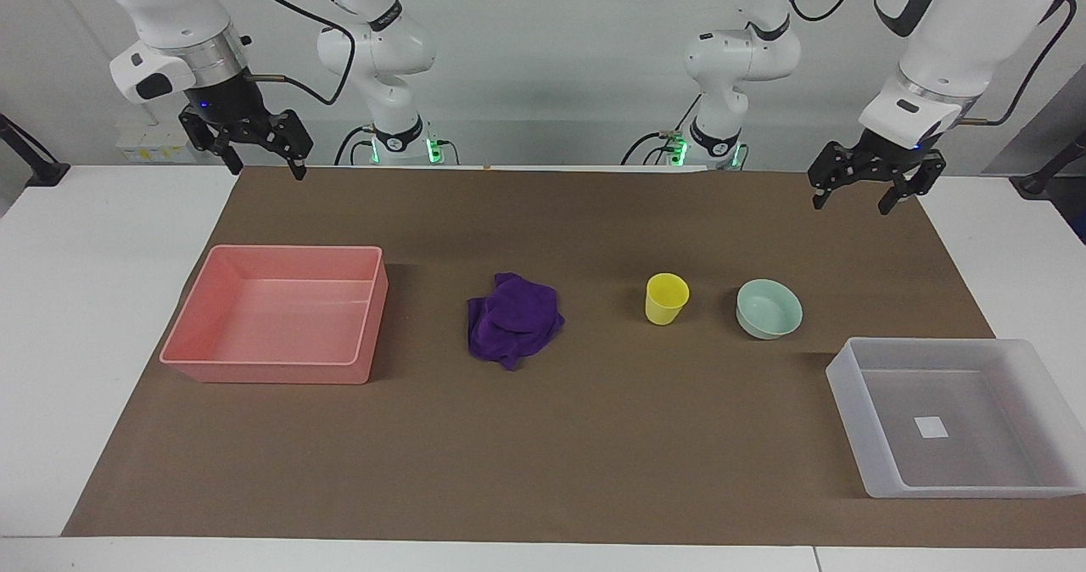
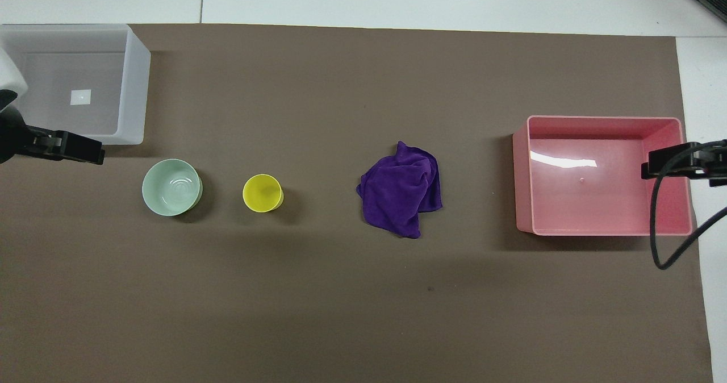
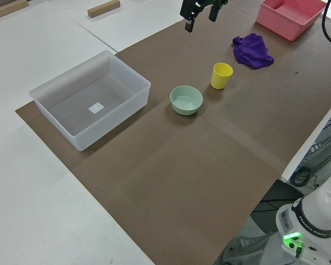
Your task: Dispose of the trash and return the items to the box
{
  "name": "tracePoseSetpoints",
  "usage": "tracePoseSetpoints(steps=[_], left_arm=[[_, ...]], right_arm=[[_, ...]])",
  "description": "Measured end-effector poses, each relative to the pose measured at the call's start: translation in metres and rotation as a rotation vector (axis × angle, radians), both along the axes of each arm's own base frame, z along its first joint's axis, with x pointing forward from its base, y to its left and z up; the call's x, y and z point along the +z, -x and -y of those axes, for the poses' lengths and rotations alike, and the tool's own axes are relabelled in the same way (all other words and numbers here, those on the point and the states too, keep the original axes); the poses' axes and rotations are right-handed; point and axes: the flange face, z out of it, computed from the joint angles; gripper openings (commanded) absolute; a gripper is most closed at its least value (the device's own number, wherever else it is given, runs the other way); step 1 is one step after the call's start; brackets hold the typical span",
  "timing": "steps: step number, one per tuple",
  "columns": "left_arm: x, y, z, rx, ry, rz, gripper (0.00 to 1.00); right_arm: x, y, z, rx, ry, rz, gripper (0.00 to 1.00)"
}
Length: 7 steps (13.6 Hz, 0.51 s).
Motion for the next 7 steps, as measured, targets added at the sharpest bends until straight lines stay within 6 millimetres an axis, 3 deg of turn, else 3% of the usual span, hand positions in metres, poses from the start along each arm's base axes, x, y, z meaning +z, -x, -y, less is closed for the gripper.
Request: tracePoseSetpoints(steps=[7], left_arm=[[-0.0028, 0.0002, 0.0, 0.0, -0.001, -0.006, 1.0]], right_arm=[[0.0004, 0.0009, 0.0, 0.0, 0.0, 0.001, 1.0]])
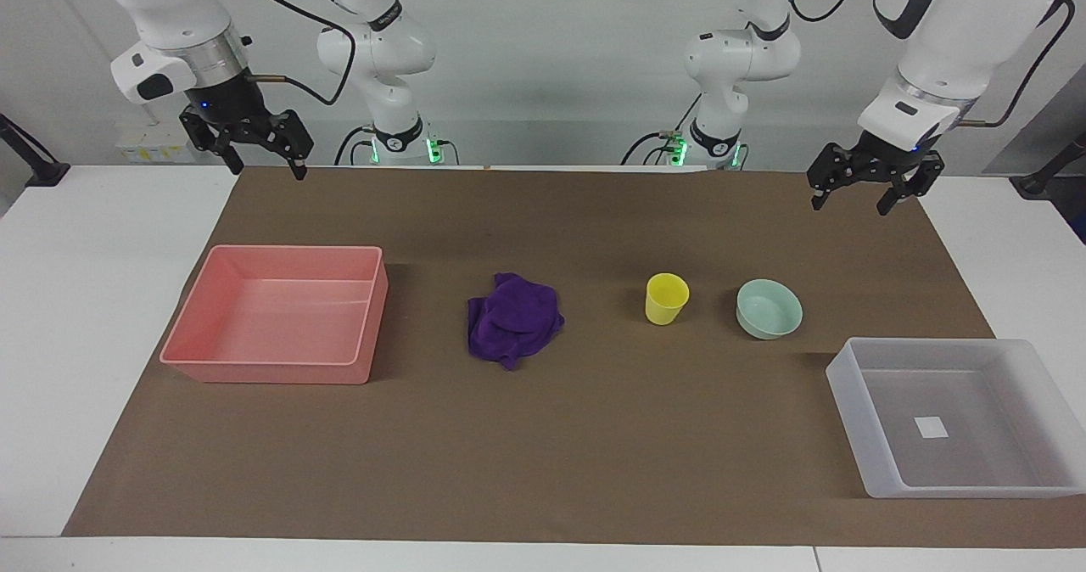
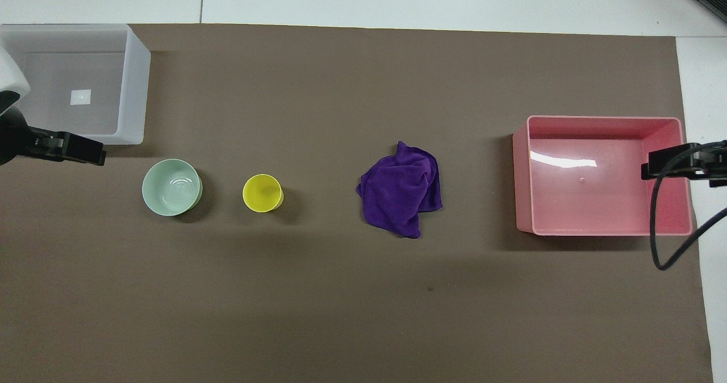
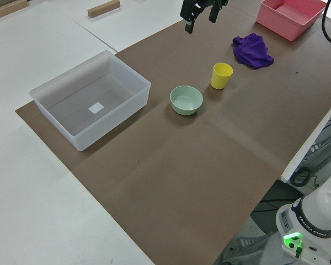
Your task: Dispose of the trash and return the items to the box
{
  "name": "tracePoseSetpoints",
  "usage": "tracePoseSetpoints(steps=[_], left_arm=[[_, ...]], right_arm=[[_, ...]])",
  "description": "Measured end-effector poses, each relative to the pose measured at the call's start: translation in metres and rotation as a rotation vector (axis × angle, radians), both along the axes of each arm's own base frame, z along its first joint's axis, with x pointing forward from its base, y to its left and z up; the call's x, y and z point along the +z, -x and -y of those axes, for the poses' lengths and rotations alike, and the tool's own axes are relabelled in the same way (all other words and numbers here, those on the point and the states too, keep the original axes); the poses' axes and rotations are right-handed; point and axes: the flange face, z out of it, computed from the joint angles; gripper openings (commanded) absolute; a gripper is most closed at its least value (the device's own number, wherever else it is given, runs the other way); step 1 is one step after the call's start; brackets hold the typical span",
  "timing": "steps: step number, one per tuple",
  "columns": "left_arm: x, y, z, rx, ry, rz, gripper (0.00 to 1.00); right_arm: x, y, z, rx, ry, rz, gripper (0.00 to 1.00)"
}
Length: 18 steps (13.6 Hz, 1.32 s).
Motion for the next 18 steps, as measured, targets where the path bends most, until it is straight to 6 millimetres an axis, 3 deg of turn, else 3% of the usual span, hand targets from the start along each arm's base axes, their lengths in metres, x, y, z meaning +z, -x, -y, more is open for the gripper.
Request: tracePoseSetpoints(steps=[3, 8, 11, 18], left_arm=[[-0.002, -0.004, -0.001, 0.004, 0.001, 0.031, 1.0], [-0.036, -0.009, -0.003, 0.009, 0.001, 0.036, 1.0], [-0.081, -0.011, -0.004, 0.01, 0.001, 0.045, 1.0], [-0.208, -0.016, -0.021, 0.04, 0.01, 0.095, 1.0]], right_arm=[[0.0, 0.0, 0.0, 0.0, 0.0, 0.0, 1.0], [0.0, 0.0, 0.0, 0.0, 0.0, -0.001, 1.0], [0.0, 0.0, 0.0, 0.0, 0.0, -0.001, 1.0], [0.0, 0.0, 0.0, 0.0, 0.0, 0.0, 1.0]])
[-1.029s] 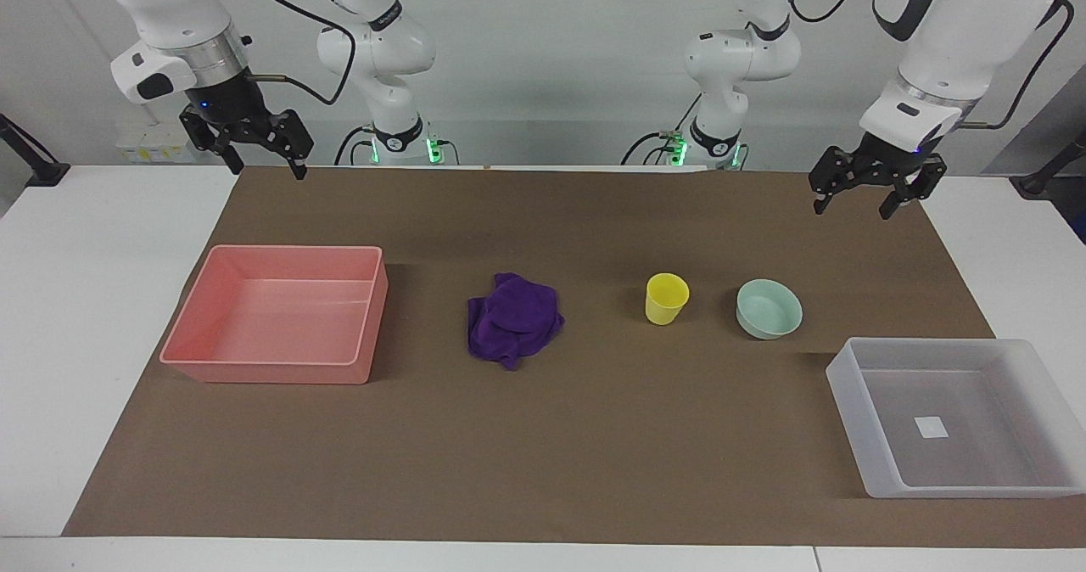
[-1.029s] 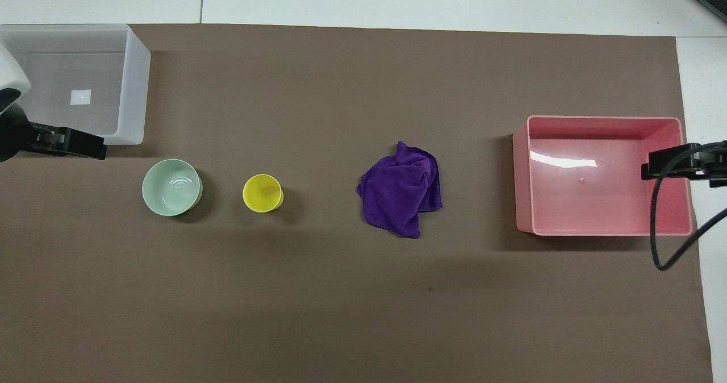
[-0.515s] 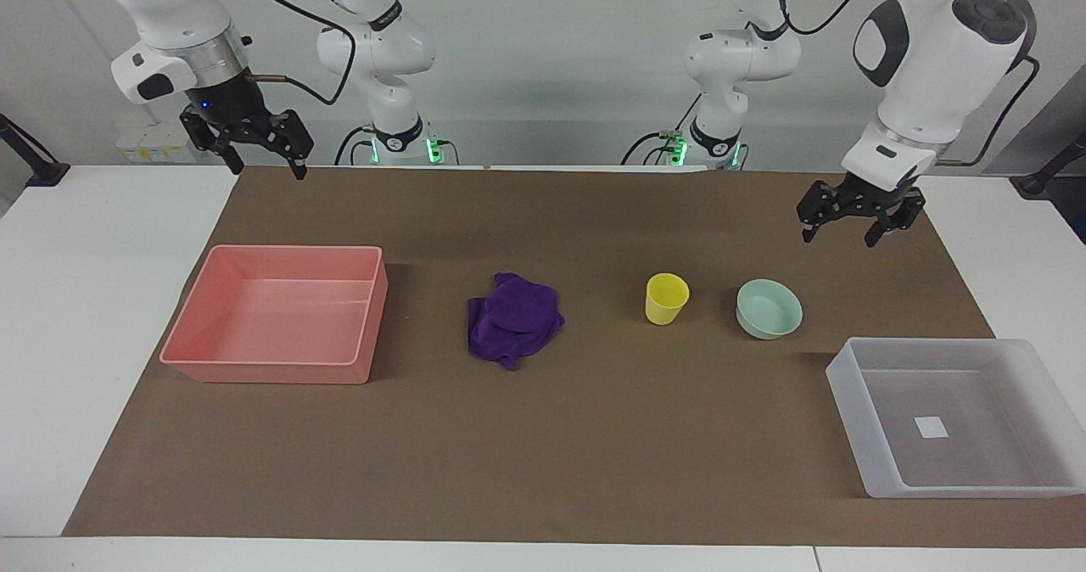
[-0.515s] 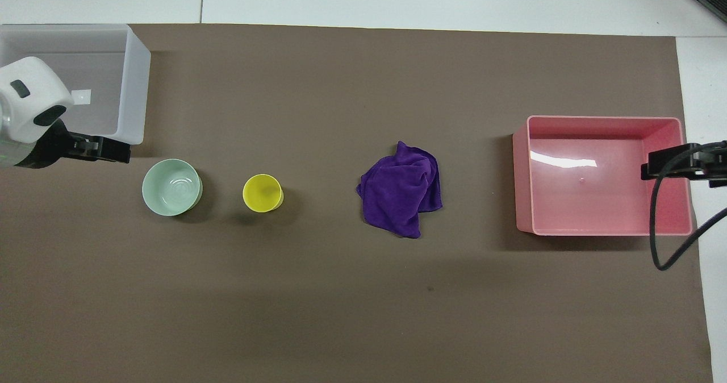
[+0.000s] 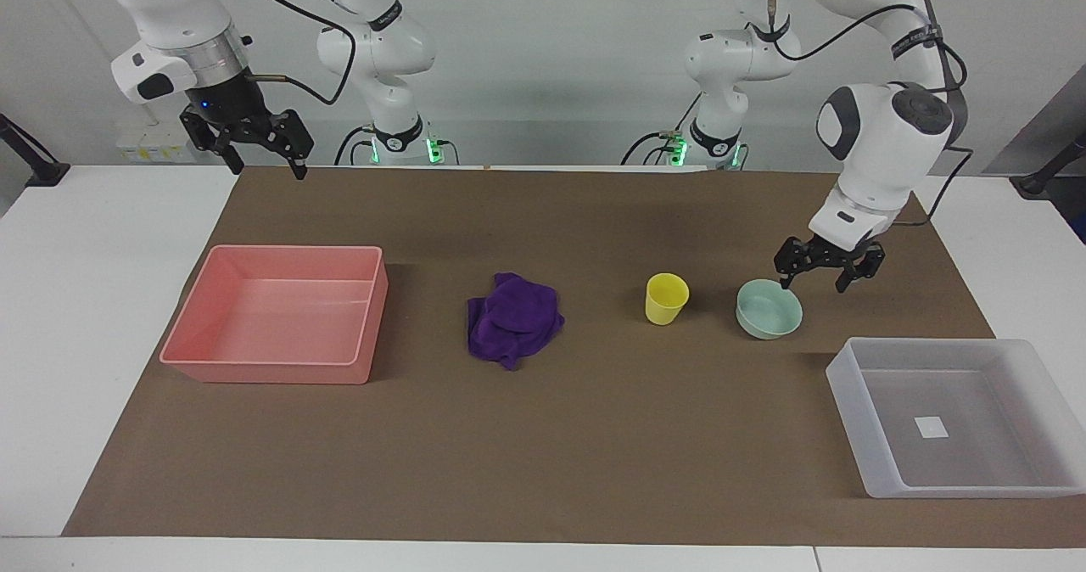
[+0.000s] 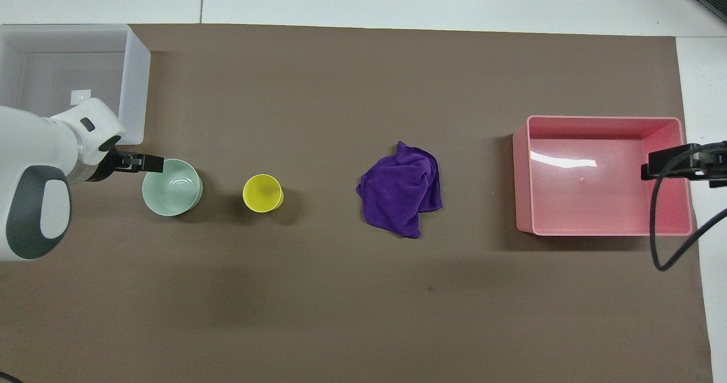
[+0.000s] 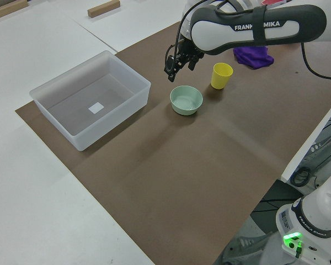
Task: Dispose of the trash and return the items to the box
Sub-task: 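Reach the left gripper down and grasp the pale green bowl rim, then lift the bowl into the clear box while the right gripper reaches the cloth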
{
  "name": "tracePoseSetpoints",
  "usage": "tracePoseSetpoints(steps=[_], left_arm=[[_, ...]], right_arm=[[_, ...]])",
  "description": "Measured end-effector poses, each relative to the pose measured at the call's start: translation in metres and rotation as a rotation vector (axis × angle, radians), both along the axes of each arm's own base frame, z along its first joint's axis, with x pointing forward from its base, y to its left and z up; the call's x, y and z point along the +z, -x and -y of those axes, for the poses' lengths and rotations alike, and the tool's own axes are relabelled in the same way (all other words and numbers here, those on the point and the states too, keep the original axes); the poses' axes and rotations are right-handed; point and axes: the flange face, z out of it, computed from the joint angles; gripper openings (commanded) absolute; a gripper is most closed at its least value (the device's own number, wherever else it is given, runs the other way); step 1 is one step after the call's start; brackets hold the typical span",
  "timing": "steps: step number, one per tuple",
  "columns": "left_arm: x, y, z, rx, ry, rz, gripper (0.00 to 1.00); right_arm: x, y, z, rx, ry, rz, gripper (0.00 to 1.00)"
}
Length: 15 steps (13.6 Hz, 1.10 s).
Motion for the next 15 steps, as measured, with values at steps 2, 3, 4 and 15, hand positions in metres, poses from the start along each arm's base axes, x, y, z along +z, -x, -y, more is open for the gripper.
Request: tracePoseSetpoints(steps=[2, 3, 4, 15], left_arm=[[-0.028, -0.003, -0.009, 0.012, 0.002, 0.004, 1.0], [-0.04, -0.005, -0.012, 0.016, 0.004, 0.002, 1.0], [-0.051, -0.006, -0.015, 0.02, 0.005, -0.001, 1.0], [-0.096, 0.008, -0.023, 0.011, 0.005, -0.102, 0.0]], right_arm=[[0.0, 0.0, 0.0, 0.0, 0.0, 0.002, 1.0], [0.0, -0.001, 0.0, 0.0, 0.0, 0.005, 1.0], [0.001, -0.001, 0.0, 0.0, 0.0, 0.008, 1.0], [-0.003, -0.004, 0.006, -0.011, 0.0, 0.006, 1.0]])
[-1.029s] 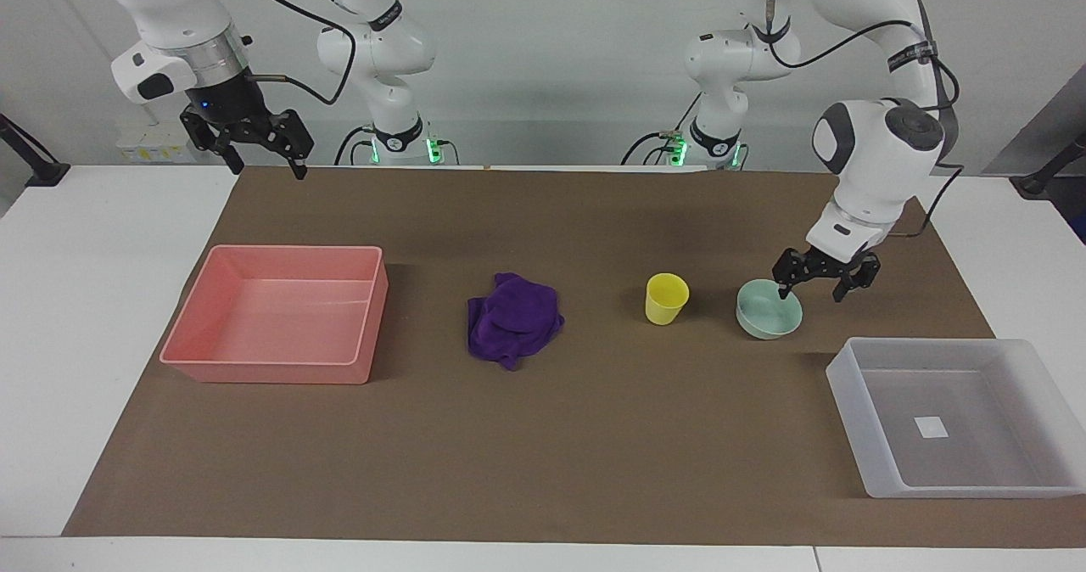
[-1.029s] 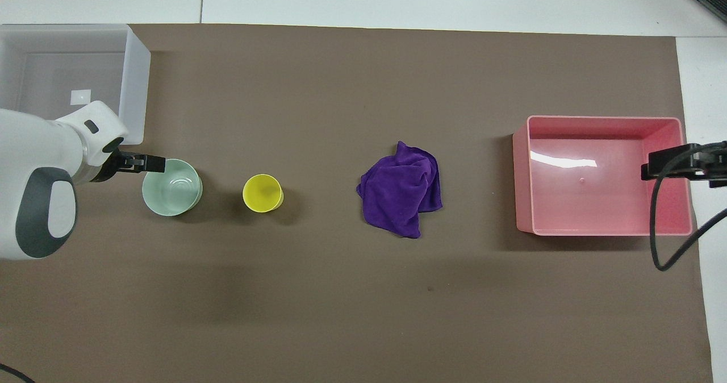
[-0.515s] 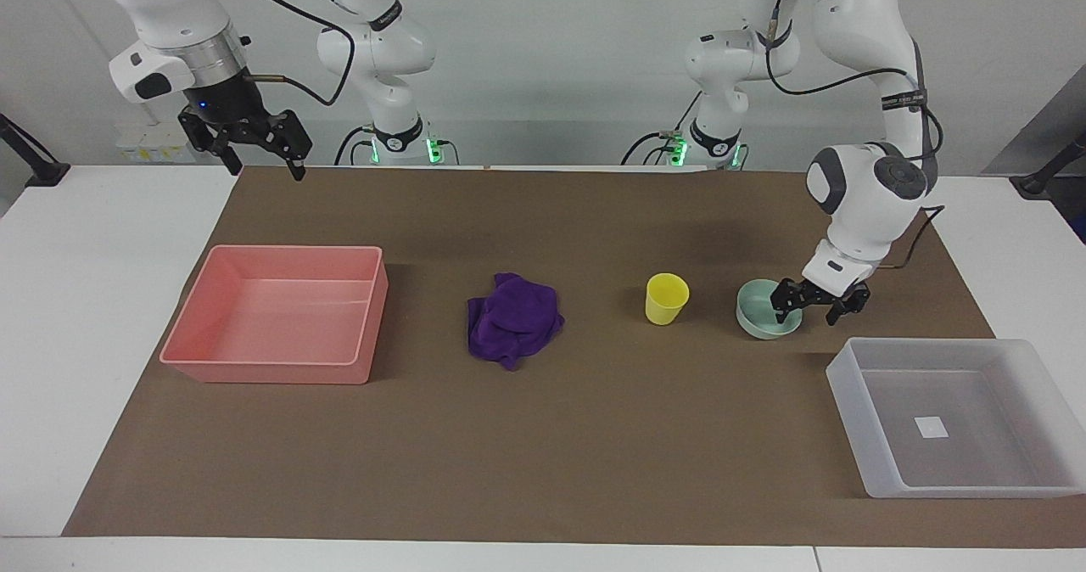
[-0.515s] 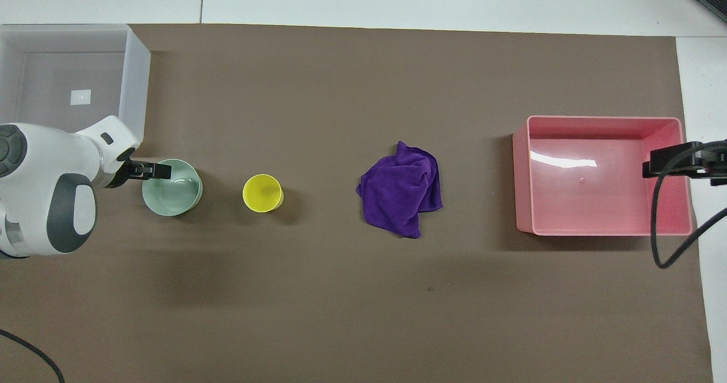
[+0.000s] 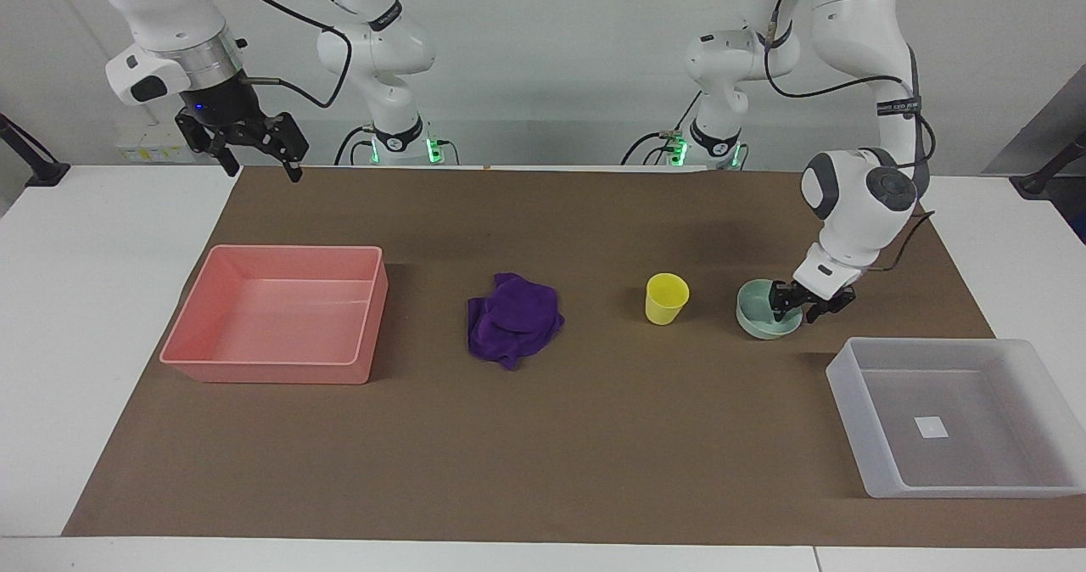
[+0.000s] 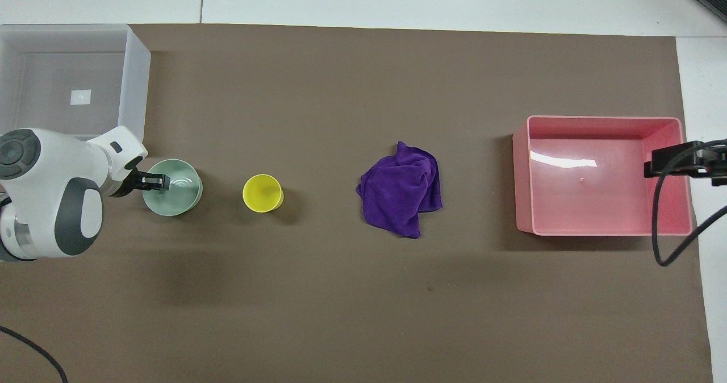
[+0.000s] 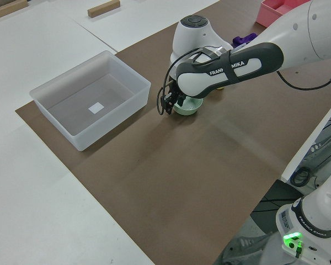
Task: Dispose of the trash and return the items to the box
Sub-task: 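Lift the bowl into the clear box while the right gripper reaches the cloth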
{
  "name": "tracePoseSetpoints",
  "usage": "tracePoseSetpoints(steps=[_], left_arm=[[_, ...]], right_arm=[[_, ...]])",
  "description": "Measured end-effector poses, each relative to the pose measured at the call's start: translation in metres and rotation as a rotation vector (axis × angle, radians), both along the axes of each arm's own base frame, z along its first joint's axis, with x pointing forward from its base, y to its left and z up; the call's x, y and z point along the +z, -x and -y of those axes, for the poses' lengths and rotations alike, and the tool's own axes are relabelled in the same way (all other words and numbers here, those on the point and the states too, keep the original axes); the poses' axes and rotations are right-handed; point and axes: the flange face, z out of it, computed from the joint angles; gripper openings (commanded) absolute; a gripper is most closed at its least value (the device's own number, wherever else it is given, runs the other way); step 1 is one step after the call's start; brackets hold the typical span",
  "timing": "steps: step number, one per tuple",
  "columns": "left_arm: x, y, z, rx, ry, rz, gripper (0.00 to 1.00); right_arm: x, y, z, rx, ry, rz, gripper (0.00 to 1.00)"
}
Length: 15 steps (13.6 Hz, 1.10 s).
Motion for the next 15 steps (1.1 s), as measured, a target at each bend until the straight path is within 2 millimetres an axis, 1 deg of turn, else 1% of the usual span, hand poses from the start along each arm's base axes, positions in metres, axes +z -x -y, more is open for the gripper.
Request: tracePoseSetpoints(steps=[2, 3, 4, 5, 7, 9, 10, 12, 13, 15], left_arm=[[0.003, -0.001, -0.005, 0.016, 0.007, -0.011, 0.0], [0.008, -0.004, -0.006, 0.027, 0.018, -0.018, 0.0], [0.018, -0.008, -0.004, 0.032, 0.03, -0.03, 0.0], [0.032, -0.015, -0.004, 0.033, 0.035, -0.028, 0.0], [0.069, -0.032, -0.003, 0.031, 0.04, -0.017, 0.0], [0.111, -0.046, -0.003, 0.028, 0.044, 0.003, 0.0], [0.127, -0.052, -0.004, 0.029, 0.044, 0.021, 0.0], [0.149, -0.062, -0.007, 0.031, 0.045, 0.061, 0.0], [0.155, -0.068, -0.009, 0.035, 0.046, 0.078, 0.0], [0.161, -0.079, -0.016, 0.044, 0.046, 0.109, 0.0]], right_arm=[[-0.003, -0.004, -0.001, 0.002, 0.001, -0.001, 1.0], [-0.005, -0.006, -0.005, 0.008, 0.002, 0.004, 1.0], [-0.007, -0.011, -0.014, 0.021, 0.003, 0.021, 1.0], [-0.012, -0.015, -0.03, 0.034, 0.003, 0.037, 1.0], [-0.027, -0.024, -0.068, 0.046, 0.0, 0.067, 1.0], [-0.053, -0.034, -0.105, 0.058, -0.005, 0.086, 1.0], [-0.066, -0.04, -0.122, 0.059, -0.007, 0.092, 1.0], [-0.091, -0.052, -0.15, 0.062, -0.012, 0.113, 1.0], [-0.104, -0.059, -0.163, 0.066, -0.015, 0.128, 1.0], [-0.132, -0.07, -0.188, 0.066, -0.023, 0.157, 1.0]])
